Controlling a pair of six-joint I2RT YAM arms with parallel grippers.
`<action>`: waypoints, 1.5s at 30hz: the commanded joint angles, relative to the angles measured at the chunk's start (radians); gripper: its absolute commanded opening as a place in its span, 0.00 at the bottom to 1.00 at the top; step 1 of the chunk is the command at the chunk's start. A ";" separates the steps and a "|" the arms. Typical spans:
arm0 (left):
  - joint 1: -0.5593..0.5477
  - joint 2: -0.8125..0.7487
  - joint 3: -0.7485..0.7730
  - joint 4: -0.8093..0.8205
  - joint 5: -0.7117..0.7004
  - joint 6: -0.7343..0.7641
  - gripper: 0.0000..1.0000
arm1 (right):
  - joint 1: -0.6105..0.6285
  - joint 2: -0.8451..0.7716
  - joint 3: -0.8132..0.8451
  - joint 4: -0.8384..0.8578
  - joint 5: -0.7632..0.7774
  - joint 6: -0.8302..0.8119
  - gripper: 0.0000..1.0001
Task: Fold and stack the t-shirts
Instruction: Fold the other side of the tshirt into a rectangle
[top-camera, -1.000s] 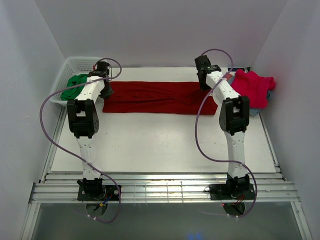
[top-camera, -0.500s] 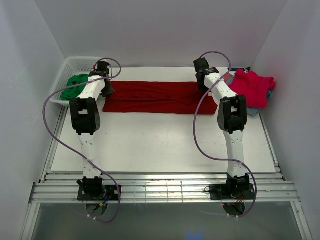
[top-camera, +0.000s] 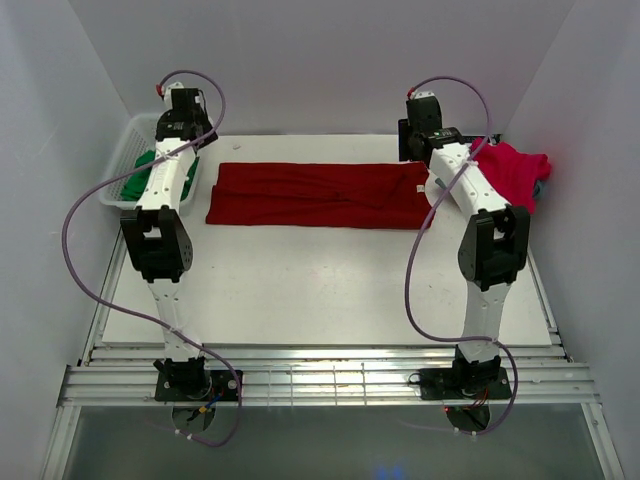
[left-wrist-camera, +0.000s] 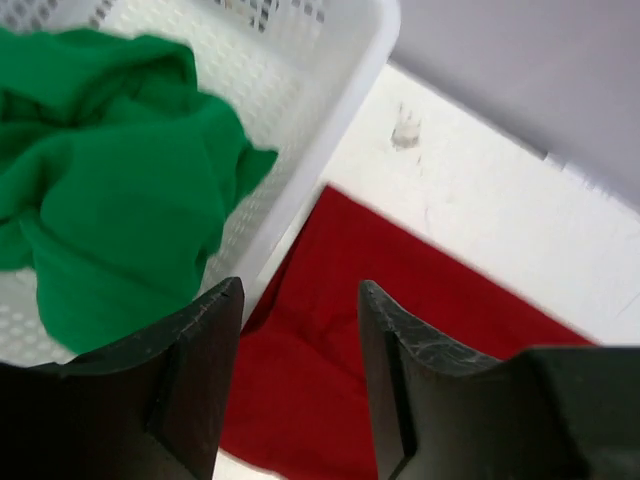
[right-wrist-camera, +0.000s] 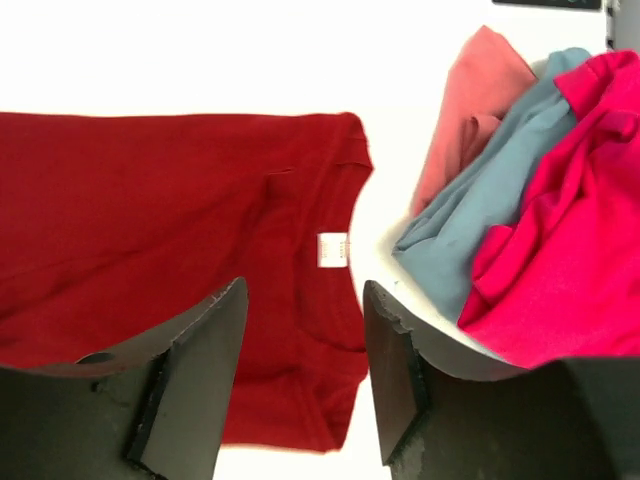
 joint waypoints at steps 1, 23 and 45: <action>-0.074 -0.112 -0.212 0.041 0.078 -0.039 0.59 | 0.012 -0.062 -0.058 0.032 -0.161 0.041 0.54; -0.449 -0.002 -0.425 0.175 0.262 0.012 0.56 | 0.156 0.082 -0.156 0.023 -0.287 0.004 0.47; -0.469 0.016 -0.529 0.207 0.246 0.020 0.53 | 0.156 0.165 -0.122 0.012 -0.209 -0.043 0.36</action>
